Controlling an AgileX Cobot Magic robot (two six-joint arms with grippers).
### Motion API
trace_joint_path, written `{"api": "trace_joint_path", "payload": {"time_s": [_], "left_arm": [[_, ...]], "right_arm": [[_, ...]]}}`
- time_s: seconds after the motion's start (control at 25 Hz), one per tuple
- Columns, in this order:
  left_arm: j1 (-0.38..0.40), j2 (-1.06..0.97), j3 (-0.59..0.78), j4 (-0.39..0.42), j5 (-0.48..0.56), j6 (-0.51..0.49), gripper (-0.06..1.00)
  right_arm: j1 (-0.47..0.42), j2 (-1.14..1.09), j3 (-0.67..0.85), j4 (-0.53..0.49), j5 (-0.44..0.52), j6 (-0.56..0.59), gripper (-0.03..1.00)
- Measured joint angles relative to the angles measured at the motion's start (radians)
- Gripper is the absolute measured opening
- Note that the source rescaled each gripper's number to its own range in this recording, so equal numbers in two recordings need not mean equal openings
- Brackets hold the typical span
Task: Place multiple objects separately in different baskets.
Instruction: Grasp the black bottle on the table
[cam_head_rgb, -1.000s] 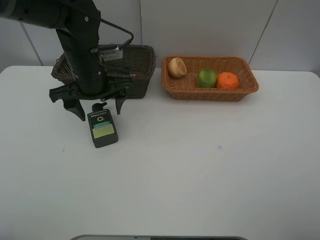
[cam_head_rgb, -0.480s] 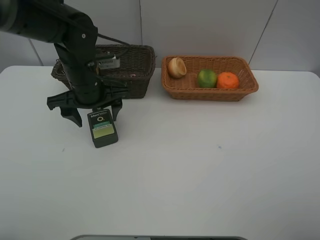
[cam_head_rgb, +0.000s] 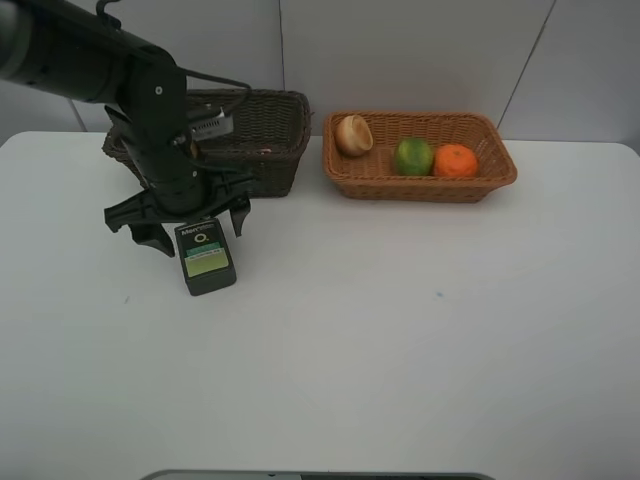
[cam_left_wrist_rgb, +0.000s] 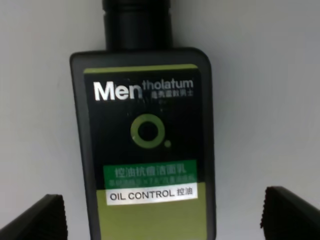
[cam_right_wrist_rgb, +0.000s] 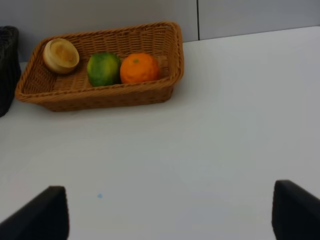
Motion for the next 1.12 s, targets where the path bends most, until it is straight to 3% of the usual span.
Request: {"api": "trace_joint_path", "payload": {"time_s": [1.12], "left_arm": [[0.02, 0.114, 0.005, 0.021, -0.091, -0.014, 1.0]], "right_arm": [[0.0, 0.0, 0.0, 0.0, 0.0, 0.0, 0.84]]}}
